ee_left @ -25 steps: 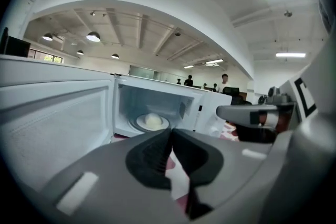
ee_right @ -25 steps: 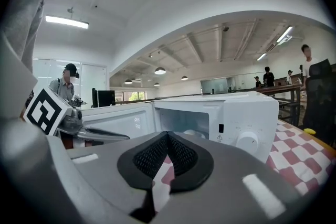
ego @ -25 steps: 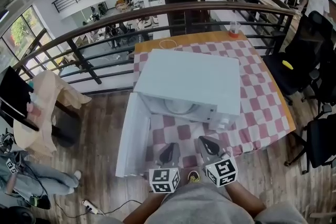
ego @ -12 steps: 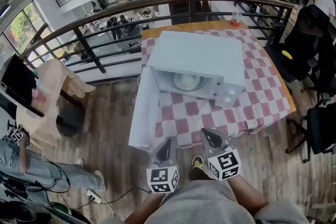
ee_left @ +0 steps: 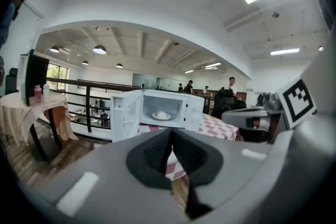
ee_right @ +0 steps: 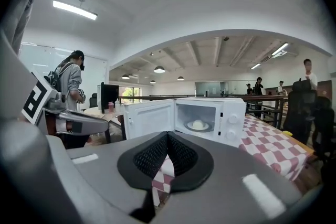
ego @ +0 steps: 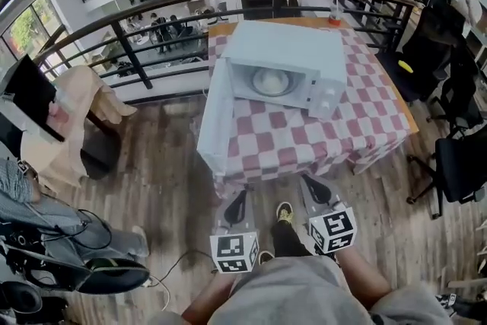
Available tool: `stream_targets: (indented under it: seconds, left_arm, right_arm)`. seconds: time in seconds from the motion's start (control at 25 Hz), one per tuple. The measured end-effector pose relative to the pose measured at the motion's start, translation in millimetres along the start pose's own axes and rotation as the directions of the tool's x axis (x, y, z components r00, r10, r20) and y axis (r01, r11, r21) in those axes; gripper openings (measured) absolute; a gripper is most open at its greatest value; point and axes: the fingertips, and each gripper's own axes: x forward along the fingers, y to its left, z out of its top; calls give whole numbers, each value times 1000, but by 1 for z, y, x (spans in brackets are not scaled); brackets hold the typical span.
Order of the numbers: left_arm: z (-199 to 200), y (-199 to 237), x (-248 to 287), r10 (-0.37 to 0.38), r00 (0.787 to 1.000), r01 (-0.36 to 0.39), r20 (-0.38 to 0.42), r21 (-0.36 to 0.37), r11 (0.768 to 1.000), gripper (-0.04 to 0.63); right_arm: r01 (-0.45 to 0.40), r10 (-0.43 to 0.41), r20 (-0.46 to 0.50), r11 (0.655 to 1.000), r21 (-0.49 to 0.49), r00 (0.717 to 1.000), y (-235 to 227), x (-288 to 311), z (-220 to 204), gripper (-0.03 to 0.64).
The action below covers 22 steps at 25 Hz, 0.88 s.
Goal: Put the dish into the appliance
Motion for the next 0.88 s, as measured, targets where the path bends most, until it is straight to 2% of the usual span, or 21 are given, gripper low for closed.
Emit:
stream_targets:
  seconds: [0.4,0.68,0.88]
  left_arm:
    - [-12,-4,-58,17,1000,-17,4,-17,1000,11]
    - [-15,-13,-68,7,1000,-7,12,-26,1000,11]
    - [-19,-21,-66,-1,1000,1,-2,-17,1000,11]
  right_arm:
    - [48,-48,-1,998,-40,999,0,-64,13,0]
    - [60,-63,-38,996,-58,997,-2,-84,4,0]
    - [73,-74,-40,997,-26,996,-9,-89,-4,0]
